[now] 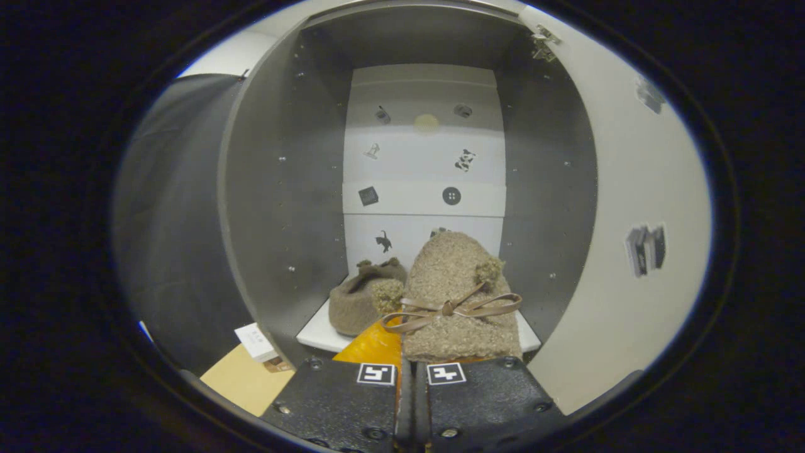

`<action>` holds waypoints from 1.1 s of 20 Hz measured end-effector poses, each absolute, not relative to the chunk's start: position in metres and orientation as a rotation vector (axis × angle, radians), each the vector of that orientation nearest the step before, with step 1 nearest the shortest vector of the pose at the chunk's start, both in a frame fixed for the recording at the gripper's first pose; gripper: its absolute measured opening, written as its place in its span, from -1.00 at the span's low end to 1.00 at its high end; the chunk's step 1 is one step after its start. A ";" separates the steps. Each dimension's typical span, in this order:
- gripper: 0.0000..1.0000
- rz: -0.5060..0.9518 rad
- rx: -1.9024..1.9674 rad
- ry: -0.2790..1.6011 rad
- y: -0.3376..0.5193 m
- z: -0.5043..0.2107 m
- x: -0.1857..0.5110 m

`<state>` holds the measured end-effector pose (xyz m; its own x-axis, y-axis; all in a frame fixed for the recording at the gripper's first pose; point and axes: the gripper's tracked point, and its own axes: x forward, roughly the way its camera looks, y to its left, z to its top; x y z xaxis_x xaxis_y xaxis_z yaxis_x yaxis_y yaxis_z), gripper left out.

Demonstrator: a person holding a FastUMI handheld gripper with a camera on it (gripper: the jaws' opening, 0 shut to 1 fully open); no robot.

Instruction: Open the shoe cabinet door, grab the shoes and put them into the shoe cabinet, then close the shoe cabinet door.

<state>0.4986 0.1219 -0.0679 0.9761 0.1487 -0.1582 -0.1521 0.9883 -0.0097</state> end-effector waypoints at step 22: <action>-0.89 0.139 0.052 0.450 0.132 -0.120 0.670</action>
<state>0.6697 0.1316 -0.1200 0.8911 0.1451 -0.4299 -0.1222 0.9892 0.0805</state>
